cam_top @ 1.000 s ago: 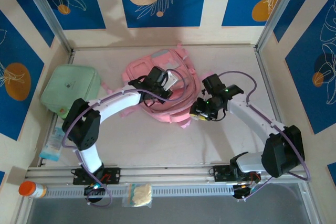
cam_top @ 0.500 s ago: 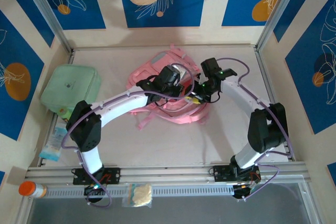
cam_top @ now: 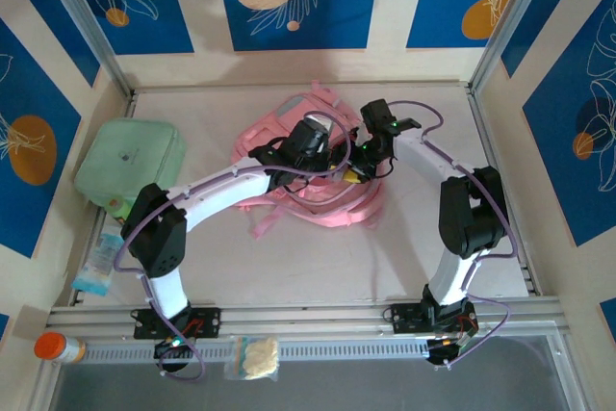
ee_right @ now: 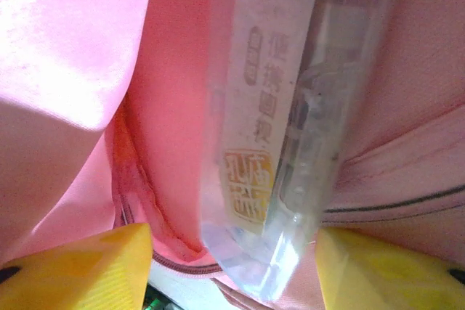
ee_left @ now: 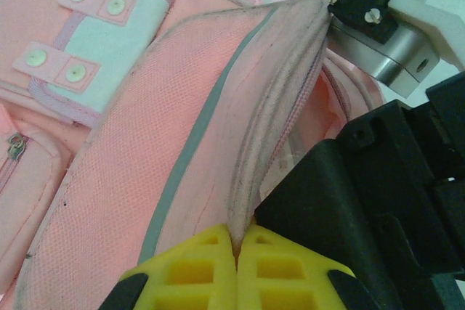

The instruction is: Pack the student bag

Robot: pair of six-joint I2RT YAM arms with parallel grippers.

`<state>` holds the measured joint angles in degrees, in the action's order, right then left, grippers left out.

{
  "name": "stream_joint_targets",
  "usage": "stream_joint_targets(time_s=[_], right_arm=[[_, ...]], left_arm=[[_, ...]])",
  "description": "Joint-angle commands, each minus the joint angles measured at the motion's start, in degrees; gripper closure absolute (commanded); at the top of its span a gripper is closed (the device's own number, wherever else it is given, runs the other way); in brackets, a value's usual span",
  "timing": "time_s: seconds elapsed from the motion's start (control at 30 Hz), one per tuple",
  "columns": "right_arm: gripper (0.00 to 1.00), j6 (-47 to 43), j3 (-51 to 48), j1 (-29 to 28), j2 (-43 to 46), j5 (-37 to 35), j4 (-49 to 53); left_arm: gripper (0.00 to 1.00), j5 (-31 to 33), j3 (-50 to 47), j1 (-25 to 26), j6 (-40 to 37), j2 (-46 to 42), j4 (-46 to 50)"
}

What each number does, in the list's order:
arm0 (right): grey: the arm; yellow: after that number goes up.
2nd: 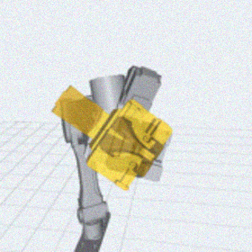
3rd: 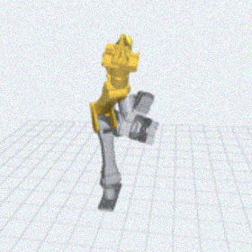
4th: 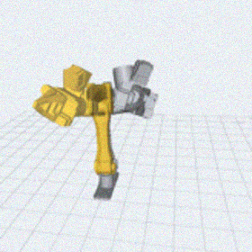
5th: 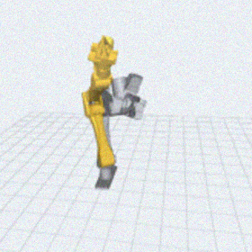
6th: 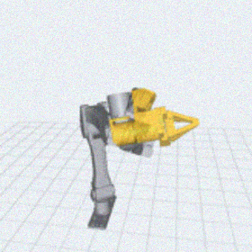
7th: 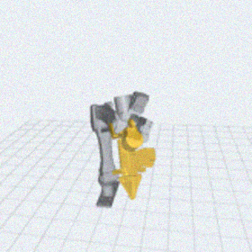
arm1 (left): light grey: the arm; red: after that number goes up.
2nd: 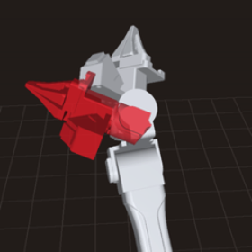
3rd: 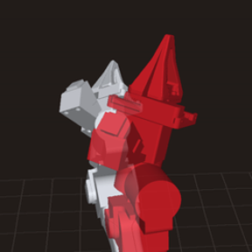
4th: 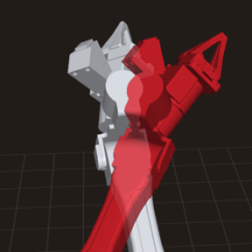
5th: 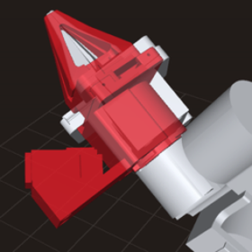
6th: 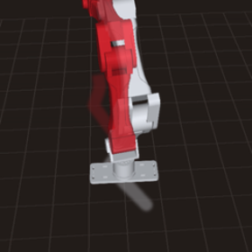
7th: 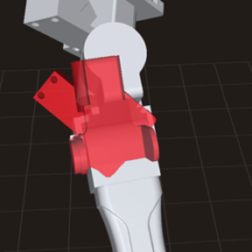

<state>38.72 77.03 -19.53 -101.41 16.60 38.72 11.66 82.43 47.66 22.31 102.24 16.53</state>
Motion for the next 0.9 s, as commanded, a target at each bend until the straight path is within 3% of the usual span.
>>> stream_joint_targets(time_s=[0.0,0.07,0.27,0.4,0.7,0.87], right_arm=[[0.37,-0.47,-1.48,0.65,3.35,5.38,-2.86],[0.40,1.00,-3.63,2.55,4.93,8.42,-5.05],[0.70,2.84,-4.03,3.55,2.48,9.55,-7.70],[0.82,5.48,-3.60,3.15,-0.82,9.97,-11.24],[0.89,8.30,-5.03,2.06,0.22,12.69,-19.03],[0.91,5.38,-8.41,4.31,4.82,10.03,-15.34]], left_arm=[[1.00,-1.04,0.29,0.20,1.73,-0.45,-3.31],[1.00,-1.34,-0.05,0.00,1.94,-0.61,-3.74],[1.00,-2.61,-0.21,-0.02,2.19,-0.86,-4.49],[1.00,-3.23,-0.26,-0.01,2.63,-1.01,-4.61],[1.00,-2.87,-0.51,-0.08,3.07,-1.12,-4.68],[1.00,-3.77,-0.70,-0.20,2.92,-0.99,-4.85]])
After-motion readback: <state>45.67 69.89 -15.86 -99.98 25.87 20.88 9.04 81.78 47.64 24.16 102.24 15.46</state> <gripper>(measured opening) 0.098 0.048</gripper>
